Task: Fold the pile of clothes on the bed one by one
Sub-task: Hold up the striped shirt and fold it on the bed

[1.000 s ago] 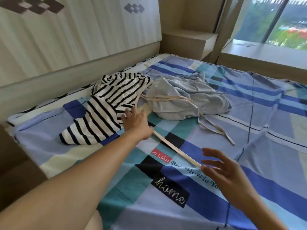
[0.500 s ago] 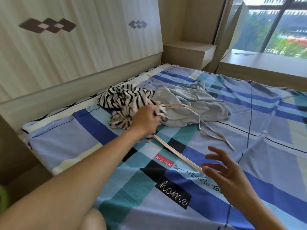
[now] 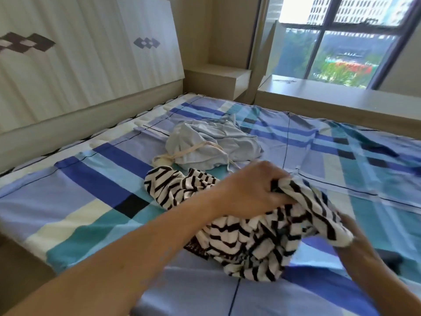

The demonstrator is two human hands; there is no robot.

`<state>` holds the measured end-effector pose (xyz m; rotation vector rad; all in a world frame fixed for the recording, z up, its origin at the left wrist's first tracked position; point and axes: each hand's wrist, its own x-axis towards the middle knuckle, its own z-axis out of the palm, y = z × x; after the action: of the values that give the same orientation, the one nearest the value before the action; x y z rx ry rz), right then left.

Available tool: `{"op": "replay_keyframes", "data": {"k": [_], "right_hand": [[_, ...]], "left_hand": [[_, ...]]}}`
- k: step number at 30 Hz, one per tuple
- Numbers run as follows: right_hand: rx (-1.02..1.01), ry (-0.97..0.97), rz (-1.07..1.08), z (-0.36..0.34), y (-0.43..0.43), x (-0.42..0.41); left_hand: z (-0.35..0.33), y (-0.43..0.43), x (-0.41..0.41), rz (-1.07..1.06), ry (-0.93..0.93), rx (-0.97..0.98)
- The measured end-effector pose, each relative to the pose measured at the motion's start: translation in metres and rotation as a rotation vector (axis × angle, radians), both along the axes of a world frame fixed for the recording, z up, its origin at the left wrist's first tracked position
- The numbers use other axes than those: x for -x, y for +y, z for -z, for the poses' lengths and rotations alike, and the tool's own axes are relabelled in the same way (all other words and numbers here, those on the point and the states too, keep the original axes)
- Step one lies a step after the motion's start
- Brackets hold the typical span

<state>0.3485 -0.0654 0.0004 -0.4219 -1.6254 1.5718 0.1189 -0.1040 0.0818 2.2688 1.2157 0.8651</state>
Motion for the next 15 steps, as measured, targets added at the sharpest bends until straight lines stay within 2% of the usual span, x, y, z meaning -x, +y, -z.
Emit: {"op": "replay_keyframes", "data": {"k": [2,4,7,10,12,14,15], "right_hand": [[-0.041,-0.255,0.477,-0.016,0.012,-0.037],[-0.123,-0.383,0.639,-0.051,0.008,-0.065],[-0.195,-0.477,0.653,-0.106,-0.004,-0.078],[-0.102,-0.577,0.542,-0.134,-0.019,-0.076],[-0.061,-0.610,0.516,-0.127,-0.021,-0.076],[0.004,-0.613,0.508,-0.111,-0.021,-0.074],[0.034,-0.587,0.501,-0.100,-0.022,-0.076]], "left_hand": [[0.012,0.019,0.010,-0.209,0.074,-0.107],[0.024,0.034,0.017,-0.328,0.073,-0.122],[0.028,0.047,0.000,-0.407,-0.052,-0.068],[0.029,0.053,-0.024,-0.418,-0.132,-0.015],[0.022,0.046,-0.040,-0.267,-0.218,0.044],[0.019,0.035,-0.060,0.033,-0.338,0.225],[0.021,0.029,-0.074,0.145,-0.331,0.296]]}}
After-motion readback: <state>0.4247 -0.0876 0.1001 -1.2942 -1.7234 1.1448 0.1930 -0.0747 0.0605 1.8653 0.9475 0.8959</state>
